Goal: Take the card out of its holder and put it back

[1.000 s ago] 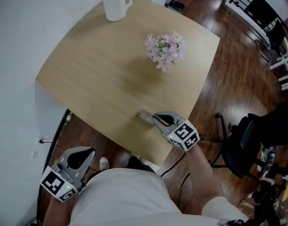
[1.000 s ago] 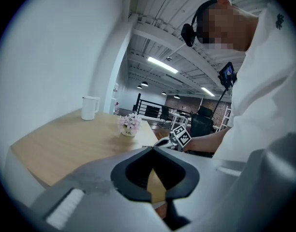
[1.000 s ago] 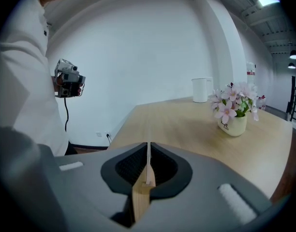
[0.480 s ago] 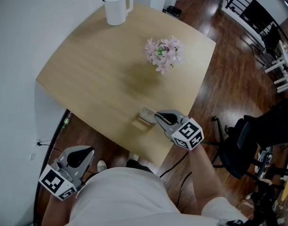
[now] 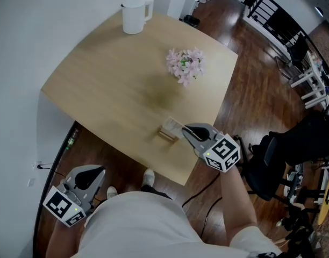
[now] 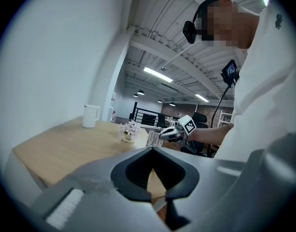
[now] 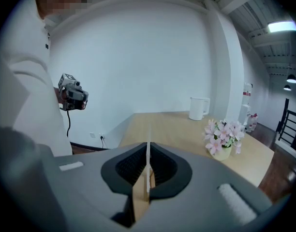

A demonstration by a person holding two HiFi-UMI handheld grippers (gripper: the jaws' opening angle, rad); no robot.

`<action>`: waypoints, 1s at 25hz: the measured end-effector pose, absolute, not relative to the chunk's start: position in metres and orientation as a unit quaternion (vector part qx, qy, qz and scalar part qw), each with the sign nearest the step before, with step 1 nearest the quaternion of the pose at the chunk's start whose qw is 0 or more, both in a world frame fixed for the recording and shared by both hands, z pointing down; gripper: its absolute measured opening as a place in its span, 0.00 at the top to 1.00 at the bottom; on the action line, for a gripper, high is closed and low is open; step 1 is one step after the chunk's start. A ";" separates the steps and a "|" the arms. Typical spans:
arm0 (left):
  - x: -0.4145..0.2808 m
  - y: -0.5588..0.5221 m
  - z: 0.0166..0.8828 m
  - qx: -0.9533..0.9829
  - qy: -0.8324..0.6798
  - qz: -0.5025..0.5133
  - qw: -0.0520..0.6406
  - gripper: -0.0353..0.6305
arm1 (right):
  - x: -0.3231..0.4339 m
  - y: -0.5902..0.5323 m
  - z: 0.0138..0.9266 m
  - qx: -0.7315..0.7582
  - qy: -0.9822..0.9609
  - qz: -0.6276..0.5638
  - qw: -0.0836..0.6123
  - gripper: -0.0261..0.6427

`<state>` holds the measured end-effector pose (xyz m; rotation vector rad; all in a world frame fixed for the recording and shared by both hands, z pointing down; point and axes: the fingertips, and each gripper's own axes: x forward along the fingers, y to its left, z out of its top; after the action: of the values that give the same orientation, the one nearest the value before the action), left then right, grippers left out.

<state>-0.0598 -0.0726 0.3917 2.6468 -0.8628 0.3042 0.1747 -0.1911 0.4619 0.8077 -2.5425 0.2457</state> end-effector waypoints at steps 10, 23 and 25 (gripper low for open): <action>-0.134 -0.021 0.382 0.944 -0.279 0.091 0.151 0.94 | 0.080 -0.099 0.411 0.284 -0.930 0.065 0.224 0.93; -0.216 0.038 0.388 0.958 -0.230 0.086 0.145 0.94 | -0.048 0.061 0.383 0.250 -0.938 0.065 0.230 0.93; -0.222 0.045 0.391 0.961 -0.220 0.092 0.142 0.94 | -0.058 0.075 0.384 0.252 -0.938 0.073 0.228 0.93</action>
<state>-0.2215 0.0447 0.3909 2.7718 -0.6353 0.2663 -0.0578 0.0752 0.3840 0.6945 -2.5816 0.2005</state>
